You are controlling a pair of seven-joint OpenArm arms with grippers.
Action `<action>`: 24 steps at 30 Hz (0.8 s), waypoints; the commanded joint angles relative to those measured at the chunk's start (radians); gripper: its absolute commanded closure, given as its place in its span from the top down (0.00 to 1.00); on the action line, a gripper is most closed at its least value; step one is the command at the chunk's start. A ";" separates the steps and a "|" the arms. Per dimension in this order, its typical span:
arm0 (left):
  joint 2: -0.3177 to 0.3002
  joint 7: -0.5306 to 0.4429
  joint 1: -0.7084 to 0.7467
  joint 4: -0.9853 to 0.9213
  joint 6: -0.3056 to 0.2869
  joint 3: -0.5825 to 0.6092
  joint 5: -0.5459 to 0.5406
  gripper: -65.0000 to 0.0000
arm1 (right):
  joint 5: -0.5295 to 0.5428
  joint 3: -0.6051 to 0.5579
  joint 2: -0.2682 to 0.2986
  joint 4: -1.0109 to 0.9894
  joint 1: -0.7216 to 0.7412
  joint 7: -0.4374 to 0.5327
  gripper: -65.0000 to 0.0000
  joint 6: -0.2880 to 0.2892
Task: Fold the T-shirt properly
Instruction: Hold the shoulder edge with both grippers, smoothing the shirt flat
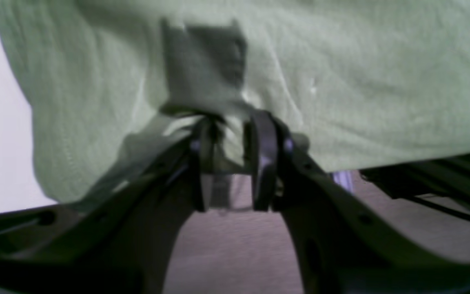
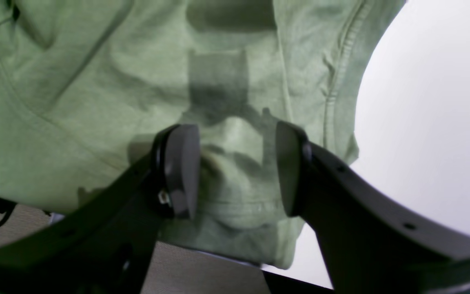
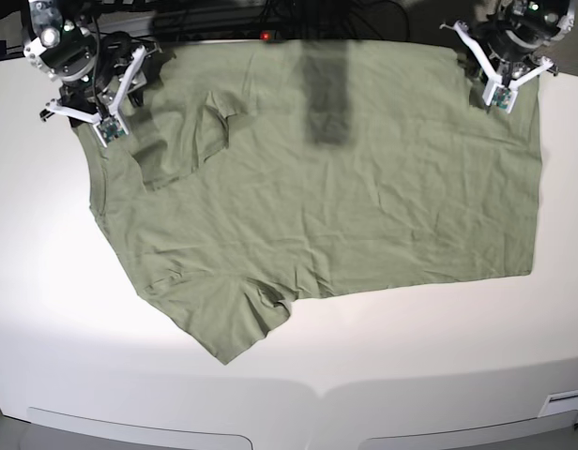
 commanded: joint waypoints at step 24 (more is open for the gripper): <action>-0.010 0.065 0.013 0.095 0.121 0.005 0.203 0.24 | 0.027 0.008 0.013 0.021 0.022 0.013 0.44 -0.005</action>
